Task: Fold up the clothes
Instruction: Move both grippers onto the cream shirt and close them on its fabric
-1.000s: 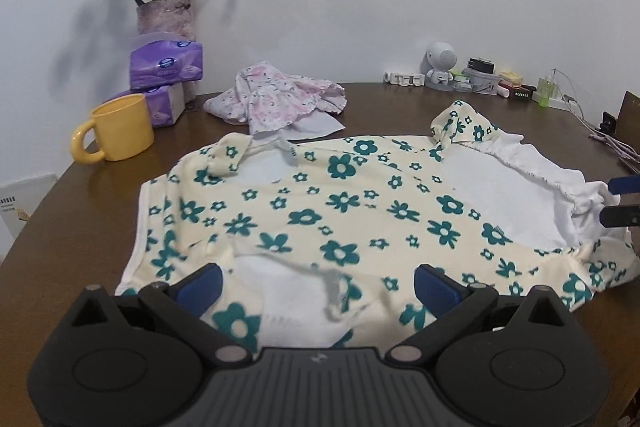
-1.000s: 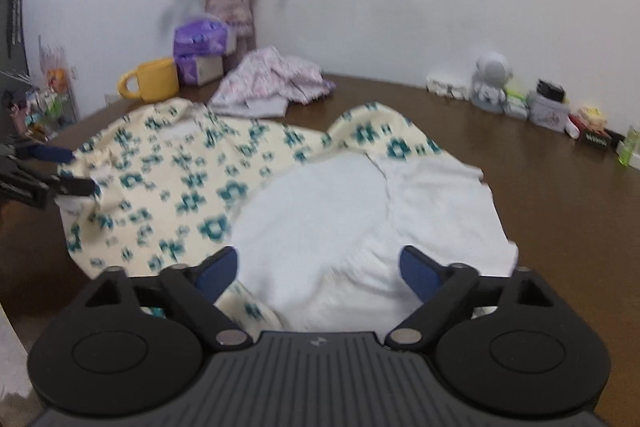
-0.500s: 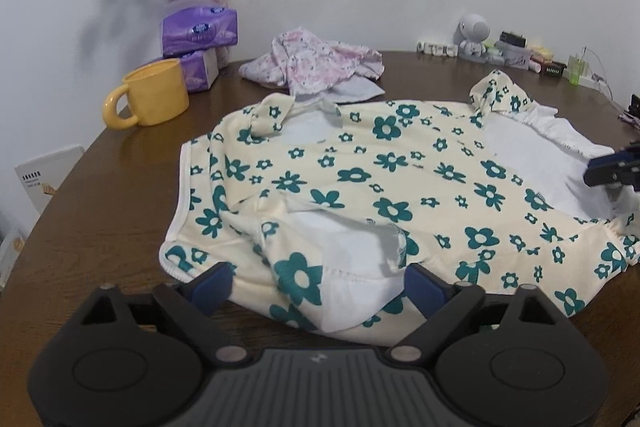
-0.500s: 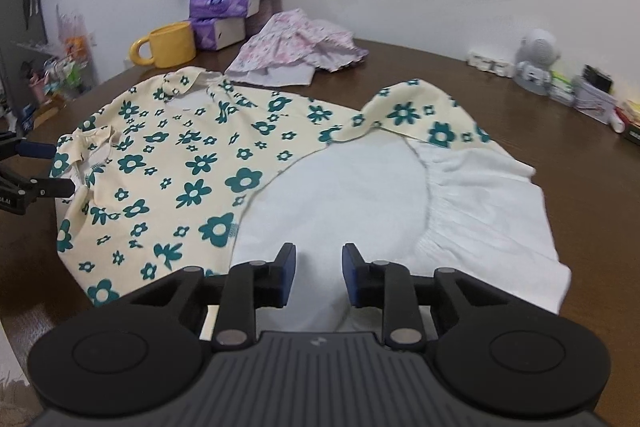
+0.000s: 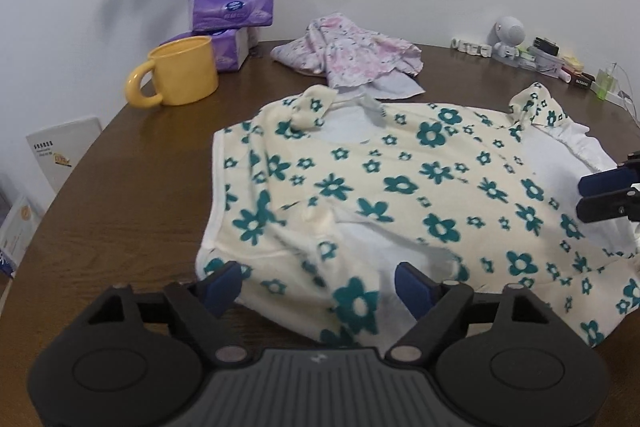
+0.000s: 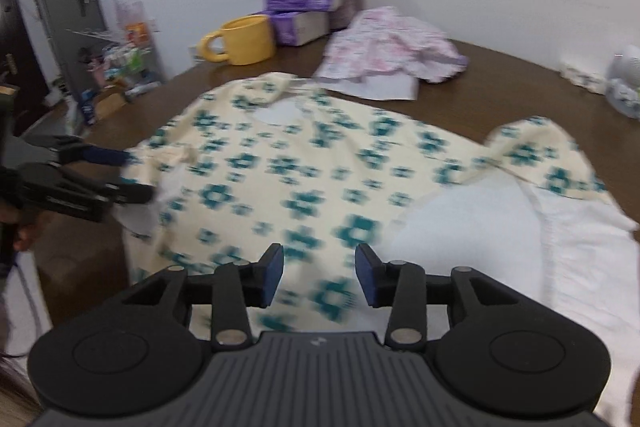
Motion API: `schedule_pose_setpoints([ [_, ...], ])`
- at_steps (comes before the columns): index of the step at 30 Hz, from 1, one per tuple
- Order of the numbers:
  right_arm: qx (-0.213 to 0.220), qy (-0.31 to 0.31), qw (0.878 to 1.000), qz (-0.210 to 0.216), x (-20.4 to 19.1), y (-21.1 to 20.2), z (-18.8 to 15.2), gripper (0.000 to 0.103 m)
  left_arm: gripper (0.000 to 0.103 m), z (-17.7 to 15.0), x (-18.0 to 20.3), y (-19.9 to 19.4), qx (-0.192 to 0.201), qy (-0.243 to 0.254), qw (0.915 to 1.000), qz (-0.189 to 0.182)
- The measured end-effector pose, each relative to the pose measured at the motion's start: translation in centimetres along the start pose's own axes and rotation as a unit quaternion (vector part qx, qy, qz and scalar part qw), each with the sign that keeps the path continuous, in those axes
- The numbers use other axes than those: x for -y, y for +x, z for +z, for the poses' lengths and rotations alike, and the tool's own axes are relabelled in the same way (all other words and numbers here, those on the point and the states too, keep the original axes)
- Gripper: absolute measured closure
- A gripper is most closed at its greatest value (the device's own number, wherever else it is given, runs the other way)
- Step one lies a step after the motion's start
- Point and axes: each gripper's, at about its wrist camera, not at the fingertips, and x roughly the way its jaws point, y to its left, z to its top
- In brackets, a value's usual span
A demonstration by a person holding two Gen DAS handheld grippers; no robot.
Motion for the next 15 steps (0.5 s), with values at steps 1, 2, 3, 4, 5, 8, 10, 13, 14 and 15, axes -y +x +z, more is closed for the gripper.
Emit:
schedule_pose_setpoints([
  [1, -0.004, -0.009, 1.000, 0.007, -1.0, 0.4, 0.1, 0.063, 0.025, -0.3, -0.3, -0.3, 0.003, 0.001, 1.0000, -0.007],
  [2, -0.008, -0.018, 1.000, 0.014, -2.1, 0.7, 0.1, 0.063, 0.025, -0.6, -0.6, -0.6, 0.005, 0.001, 0.9999, -0.014],
  [3, -0.012, -0.027, 0.999, 0.022, -3.1, 1.1, 0.2, 0.063, 0.025, -0.9, -1.0, -0.9, 0.006, 0.002, 0.9998, -0.019],
  [4, -0.016, -0.036, 0.999, 0.029, -4.2, 1.5, 0.2, 0.063, 0.025, -1.1, -1.4, -1.2, 0.007, 0.002, 0.9997, -0.024],
  [5, -0.020, -0.045, 0.998, 0.036, -5.2, 1.8, 0.3, 0.063, 0.025, -1.3, -1.9, -1.5, 0.008, 0.003, 0.9996, -0.029],
  [8, -0.029, -0.068, 0.997, 0.034, -7.5, 2.0, -0.5, 0.063, 0.024, -1.6, -3.9, -1.8, 0.000, -0.005, 0.9991, -0.042],
  [10, -0.033, -0.081, 0.996, 0.020, -8.7, 1.7, -1.5, 0.063, 0.020, -1.3, -5.4, -1.5, -0.002, -0.019, 0.9983, -0.055],
  [13, -0.037, -0.096, 0.995, 0.002, -10.1, 1.3, -2.5, 0.063, 0.018, -0.7, -7.1, -0.4, -0.008, -0.045, 0.9958, -0.079],
  [14, -0.035, -0.097, 0.995, -0.003, -10.2, 1.2, -2.3, 0.063, 0.018, -0.4, -7.7, 0.2, -0.012, -0.056, 0.9940, -0.094],
  [15, -0.033, -0.098, 0.995, -0.007, -10.3, 1.2, -2.0, 0.063, 0.018, -0.3, -8.1, 0.6, -0.018, -0.065, 0.9921, -0.106],
])
